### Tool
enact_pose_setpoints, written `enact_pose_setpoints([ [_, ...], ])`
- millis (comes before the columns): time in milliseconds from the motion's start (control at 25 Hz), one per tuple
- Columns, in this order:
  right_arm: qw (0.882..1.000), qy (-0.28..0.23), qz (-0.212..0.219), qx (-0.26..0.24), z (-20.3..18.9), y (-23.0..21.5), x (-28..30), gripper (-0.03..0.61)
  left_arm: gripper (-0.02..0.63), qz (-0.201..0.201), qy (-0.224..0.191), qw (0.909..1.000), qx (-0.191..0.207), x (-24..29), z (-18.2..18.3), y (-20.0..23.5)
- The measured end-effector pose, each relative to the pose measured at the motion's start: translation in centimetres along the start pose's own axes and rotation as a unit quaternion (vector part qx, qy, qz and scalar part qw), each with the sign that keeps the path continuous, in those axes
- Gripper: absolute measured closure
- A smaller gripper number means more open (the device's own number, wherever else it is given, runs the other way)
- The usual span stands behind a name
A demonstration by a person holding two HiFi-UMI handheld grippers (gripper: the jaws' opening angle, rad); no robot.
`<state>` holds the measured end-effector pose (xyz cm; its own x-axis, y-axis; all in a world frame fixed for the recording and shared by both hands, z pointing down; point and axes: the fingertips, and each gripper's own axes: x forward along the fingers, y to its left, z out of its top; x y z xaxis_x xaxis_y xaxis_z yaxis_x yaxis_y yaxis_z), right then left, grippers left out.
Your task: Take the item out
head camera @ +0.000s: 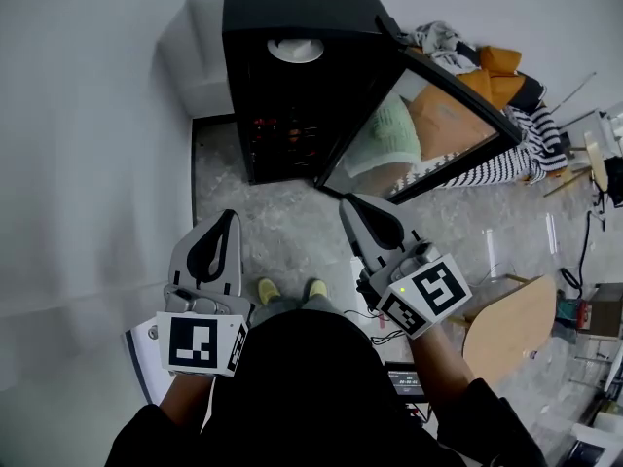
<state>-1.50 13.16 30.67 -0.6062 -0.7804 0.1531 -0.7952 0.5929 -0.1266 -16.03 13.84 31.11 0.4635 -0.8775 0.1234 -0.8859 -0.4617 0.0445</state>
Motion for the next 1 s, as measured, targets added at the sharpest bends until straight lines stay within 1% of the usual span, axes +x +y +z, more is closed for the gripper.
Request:
enact_pose_setpoints([
  [240, 1.000, 0.000, -0.006, 0.004, -0.1, 0.6, 1.2, 0.572, 0.606, 0.000, -0.007, 0.9999, 0.015, -0.2, 0.2, 1.6],
  [520, 1.000, 0.007, -0.011, 0.003, -0.4, 1.5, 1.7, 0.572, 0.606, 0.008, -0.003, 0.9999, -0.008, -0.8, 0.4, 2.2],
  [720, 1.000, 0.013, -0.015, -0.010, -0.3, 2.0, 1.9, 0.572, 0.606, 0.004, -0.008, 0.9999, -0.013, -1.1, 0.5, 2.5],
  [1000, 1.000, 0.018, -0.009, -0.023, 0.0, 2.6, 2.8, 0.572, 0.606, 0.009, -0.019, 0.9996, -0.017, -1.1, 0.9, 3.3],
])
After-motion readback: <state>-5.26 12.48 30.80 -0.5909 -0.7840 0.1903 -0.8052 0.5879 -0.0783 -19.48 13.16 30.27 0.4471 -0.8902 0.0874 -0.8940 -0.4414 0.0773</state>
